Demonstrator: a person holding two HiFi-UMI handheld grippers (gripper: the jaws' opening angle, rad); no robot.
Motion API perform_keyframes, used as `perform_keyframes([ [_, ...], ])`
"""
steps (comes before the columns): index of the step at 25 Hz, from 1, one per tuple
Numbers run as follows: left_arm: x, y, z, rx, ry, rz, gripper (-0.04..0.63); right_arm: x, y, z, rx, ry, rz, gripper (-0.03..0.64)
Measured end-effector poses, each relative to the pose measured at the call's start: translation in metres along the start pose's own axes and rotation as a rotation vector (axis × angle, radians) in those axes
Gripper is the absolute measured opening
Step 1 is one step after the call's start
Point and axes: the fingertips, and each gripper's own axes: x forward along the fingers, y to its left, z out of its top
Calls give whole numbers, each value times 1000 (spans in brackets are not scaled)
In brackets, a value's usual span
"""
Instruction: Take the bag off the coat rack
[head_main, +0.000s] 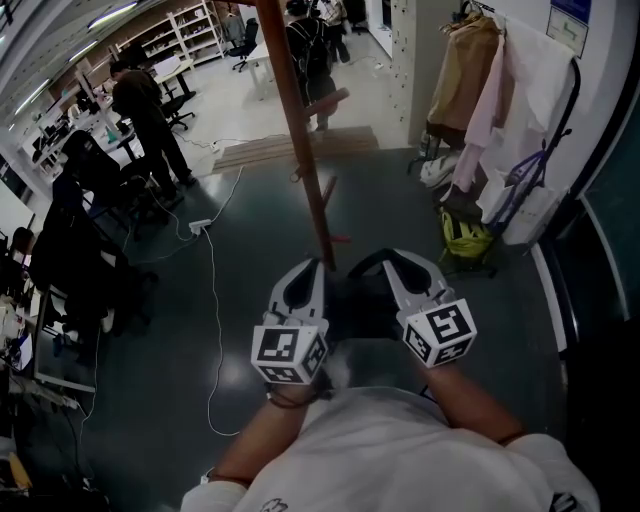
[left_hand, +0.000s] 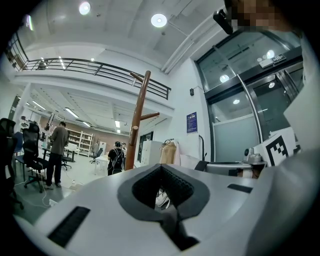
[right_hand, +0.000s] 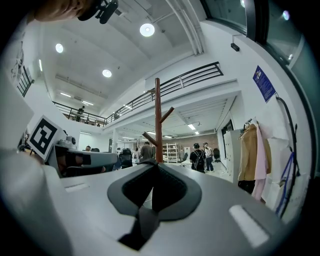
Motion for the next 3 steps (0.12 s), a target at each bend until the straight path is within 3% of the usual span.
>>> perform_keyframes([
  [3,-3,0,-1,-1,2,4,7,-2,2,0,0,-1,-1,23],
])
